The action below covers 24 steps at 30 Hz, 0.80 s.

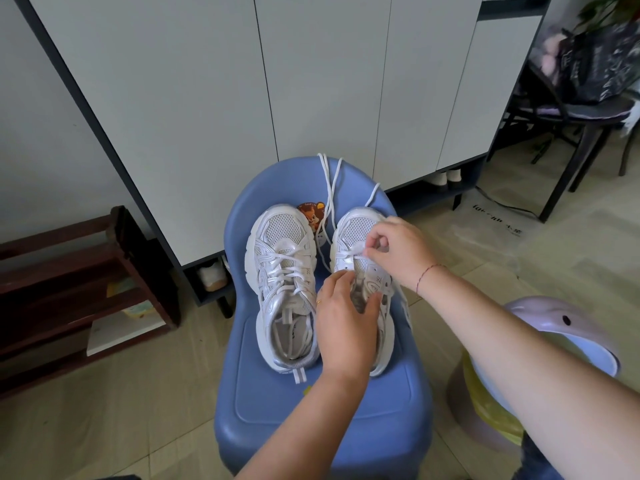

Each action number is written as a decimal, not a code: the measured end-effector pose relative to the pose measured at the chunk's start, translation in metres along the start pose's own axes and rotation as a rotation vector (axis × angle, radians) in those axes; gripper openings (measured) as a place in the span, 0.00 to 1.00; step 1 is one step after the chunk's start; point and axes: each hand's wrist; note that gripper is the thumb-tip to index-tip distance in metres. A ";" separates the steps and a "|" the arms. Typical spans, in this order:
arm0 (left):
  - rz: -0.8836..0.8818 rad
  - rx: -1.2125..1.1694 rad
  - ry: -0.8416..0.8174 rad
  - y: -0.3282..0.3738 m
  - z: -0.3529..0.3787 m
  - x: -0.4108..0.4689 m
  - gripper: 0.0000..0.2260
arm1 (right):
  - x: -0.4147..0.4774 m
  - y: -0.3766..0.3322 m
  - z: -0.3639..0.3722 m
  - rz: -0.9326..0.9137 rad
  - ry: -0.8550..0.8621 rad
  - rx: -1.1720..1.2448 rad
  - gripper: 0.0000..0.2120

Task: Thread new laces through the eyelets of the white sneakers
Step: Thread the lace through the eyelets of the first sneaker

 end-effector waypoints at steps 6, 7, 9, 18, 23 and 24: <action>0.005 0.006 -0.018 -0.003 -0.002 0.001 0.22 | 0.001 -0.003 -0.002 0.052 0.092 0.237 0.07; 0.008 0.007 -0.016 -0.003 -0.002 0.001 0.22 | -0.005 -0.001 0.001 0.025 0.038 0.227 0.07; 0.012 0.001 -0.010 -0.003 -0.002 0.001 0.22 | -0.018 0.002 0.007 -0.010 -0.038 0.190 0.04; 0.016 -0.015 -0.006 -0.003 -0.003 0.000 0.21 | -0.015 0.004 0.014 0.000 0.018 0.142 0.03; 0.016 -0.021 0.000 -0.003 -0.002 0.000 0.21 | -0.013 0.001 0.012 -0.001 0.004 0.084 0.02; 0.017 -0.021 0.002 -0.004 -0.002 0.000 0.21 | -0.012 0.001 0.013 0.006 -0.003 0.069 0.02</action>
Point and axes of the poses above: each hand's wrist, its own x-axis towards the middle knuckle, its own z-axis out of the palm, y = z × x, and after that the axes turned 11 degrees about z, right-handed
